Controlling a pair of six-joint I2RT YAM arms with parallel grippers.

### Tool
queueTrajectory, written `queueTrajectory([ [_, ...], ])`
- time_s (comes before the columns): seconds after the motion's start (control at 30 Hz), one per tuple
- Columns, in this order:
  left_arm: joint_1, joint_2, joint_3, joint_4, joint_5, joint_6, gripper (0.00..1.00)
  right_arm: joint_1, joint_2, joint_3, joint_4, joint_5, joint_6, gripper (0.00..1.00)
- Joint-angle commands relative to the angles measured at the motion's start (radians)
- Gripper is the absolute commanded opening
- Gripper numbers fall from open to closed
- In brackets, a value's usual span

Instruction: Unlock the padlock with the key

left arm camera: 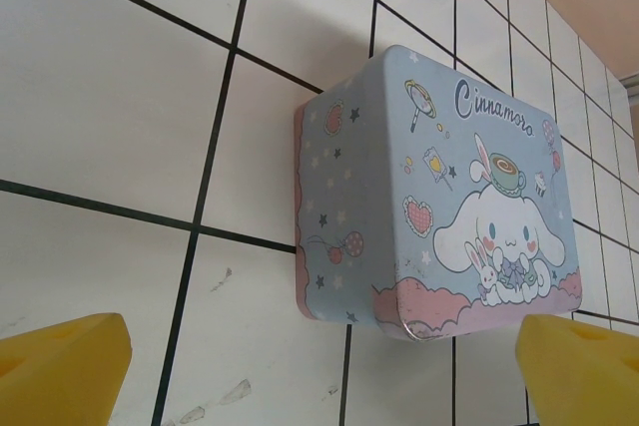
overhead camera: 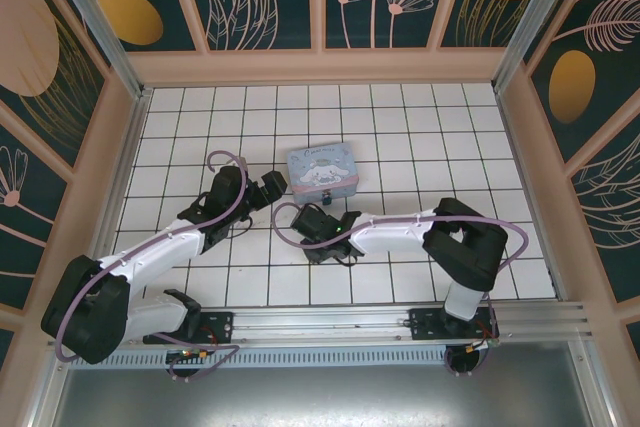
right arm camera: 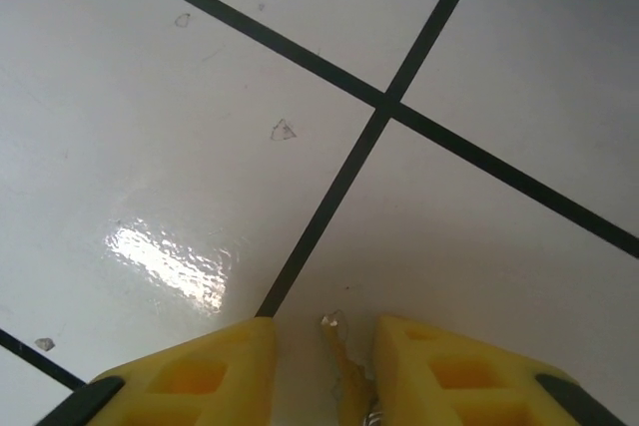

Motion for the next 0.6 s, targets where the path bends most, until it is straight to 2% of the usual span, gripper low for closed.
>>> queueTrajectory([
  [0.0, -0.002, -0.003, -0.004, -0.005, -0.012, 0.001, 0.99, -0.005, 0.083, -0.015, -0.086, 0.056, -0.004, 0.23],
  [0.13, -0.002, -0.001, -0.005, -0.005, -0.011, -0.001, 0.99, -0.009, 0.114, -0.018, -0.061, 0.059, 0.004, 0.01],
  [0.3, -0.002, 0.004, -0.002, -0.001, -0.009, -0.004, 0.99, -0.011, 0.085, 0.009, -0.052, 0.054, 0.004, 0.0],
  [0.57, -0.002, 0.022, 0.029, -0.009, 0.0, 0.003, 0.99, -0.035, -0.071, 0.032, -0.037, 0.043, 0.039, 0.0],
])
